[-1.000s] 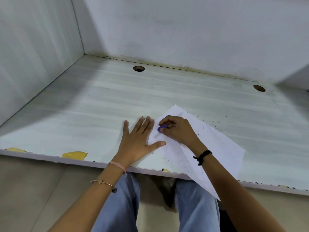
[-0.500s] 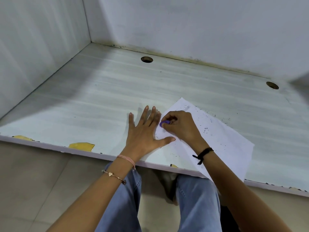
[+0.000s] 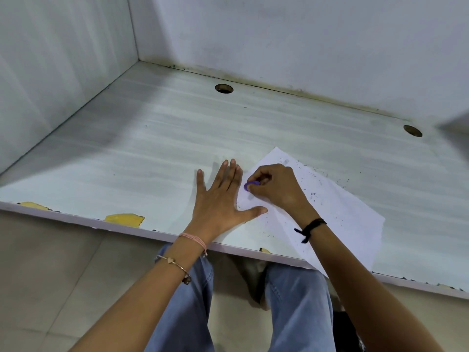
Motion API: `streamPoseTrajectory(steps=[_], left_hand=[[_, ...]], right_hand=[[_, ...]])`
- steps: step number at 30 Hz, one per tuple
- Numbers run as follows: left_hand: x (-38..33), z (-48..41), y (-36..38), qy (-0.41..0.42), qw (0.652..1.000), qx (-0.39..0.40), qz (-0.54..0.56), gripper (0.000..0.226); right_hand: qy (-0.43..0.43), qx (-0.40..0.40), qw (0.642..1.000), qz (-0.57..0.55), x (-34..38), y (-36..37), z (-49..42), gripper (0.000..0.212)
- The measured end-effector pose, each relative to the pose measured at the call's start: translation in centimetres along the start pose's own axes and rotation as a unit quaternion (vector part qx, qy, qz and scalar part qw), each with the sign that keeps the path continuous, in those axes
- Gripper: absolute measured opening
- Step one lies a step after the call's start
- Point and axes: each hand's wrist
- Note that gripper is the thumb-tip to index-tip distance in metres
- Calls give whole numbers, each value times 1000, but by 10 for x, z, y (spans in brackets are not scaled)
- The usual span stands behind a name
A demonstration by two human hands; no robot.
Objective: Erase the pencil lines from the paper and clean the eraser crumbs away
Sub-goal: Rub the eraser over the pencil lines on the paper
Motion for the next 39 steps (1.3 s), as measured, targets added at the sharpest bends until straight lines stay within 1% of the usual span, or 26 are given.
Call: streamPoseTrajectory(steps=[1, 4, 5, 8, 9, 12, 13, 15, 16, 17, 19, 20, 21, 23, 24, 25, 27, 28, 29, 31, 32, 33, 35, 36, 37, 39], left_hand=[[0, 0, 0, 1, 1000, -1, -2, 117], [0, 0, 0, 5, 1000, -1, -17, 118], [0, 0, -1, 5, 1000, 0, -15, 117], [0, 0, -1, 1, 1000, 2, 1, 116], [0, 0, 0, 1, 1000, 0, 1, 116], [1, 1, 0, 4, 1000, -7, -7, 119], [1, 0, 0, 3, 1000, -5, -9, 119], [0, 0, 0, 0, 1000, -2, -7, 118], [0, 0, 0, -1, 1000, -2, -6, 117], [0, 0, 0, -1, 1000, -4, -5, 117], [0, 0, 0, 0, 1000, -3, -7, 119], [1, 0, -1, 0, 1000, 0, -9, 119], [1, -1, -1, 0, 1000, 2, -7, 119], [0, -1, -2, -3, 1000, 0, 4, 117], [0, 0, -2, -5, 1000, -1, 8, 117], [0, 0, -2, -5, 1000, -3, 9, 118], [0, 1, -3, -6, 1000, -8, 5, 122], [0, 1, -3, -7, 1000, -9, 1, 122], [0, 1, -4, -8, 1000, -10, -1, 122], [0, 0, -5, -13, 1000, -6, 0, 119], [0, 0, -5, -14, 1000, -5, -2, 120], [0, -1, -5, -14, 1000, -6, -5, 121], [0, 0, -4, -14, 1000, -5, -13, 126], [0, 0, -5, -14, 1000, -2, -12, 127], [0, 0, -5, -14, 1000, 0, -9, 126], [0, 0, -5, -15, 1000, 4, 0, 121]], right_hand=[[1, 1, 1000, 5, 1, 1, 0, 6], [-12, 75, 997, 22, 4, 7, 7, 8], [-13, 75, 997, 16, 4, 6, 6, 8], [-6, 6, 1000, -12, 0, 0, -2, 7], [-6, 12, 1000, -10, 1, -1, -2, 7], [-13, 77, 997, 8, 4, 5, 6, 14], [-10, 65, 998, -1, 3, 7, 6, 16], [-2, 4, 999, -33, 0, 5, 3, 20], [-2, -8, 999, -43, 0, 4, 2, 20], [-4, 4, 999, -41, 1, 3, 2, 20], [-6, 70, 997, -25, 5, 3, 5, 20], [-6, 83, 996, -23, 5, 4, 6, 20], [-4, 69, 997, -25, 4, 5, 5, 20], [-9, 6, 999, -38, 1, 6, 0, 21], [-11, -2, 999, -44, 1, 5, -2, 21], [-11, 13, 999, -40, 2, 4, -2, 21], [-3, 89, 996, -25, 4, 3, 1, 21], [1, 104, 994, -23, 5, 4, 2, 21], [2, 91, 996, -25, 4, 4, 2, 20], [-7, 26, 999, -40, 1, 8, 0, 19], [-13, 15, 999, -43, 1, 8, -1, 19], [-17, 23, 999, -37, 1, 8, -1, 19], [-16, 90, 996, -19, 2, 5, 0, 19], [-12, 108, 994, -15, 2, 4, 1, 19], [-10, 97, 995, -15, 0, 4, 0, 19], [-10, 22, 999, -28, -2, 4, -3, 19]])
Point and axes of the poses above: each hand's wrist, its own z-axis away from the middle knuckle, its own y-axis out of the palm, x = y × z, and after that the axes turned 4 degrees about -z, right-handed
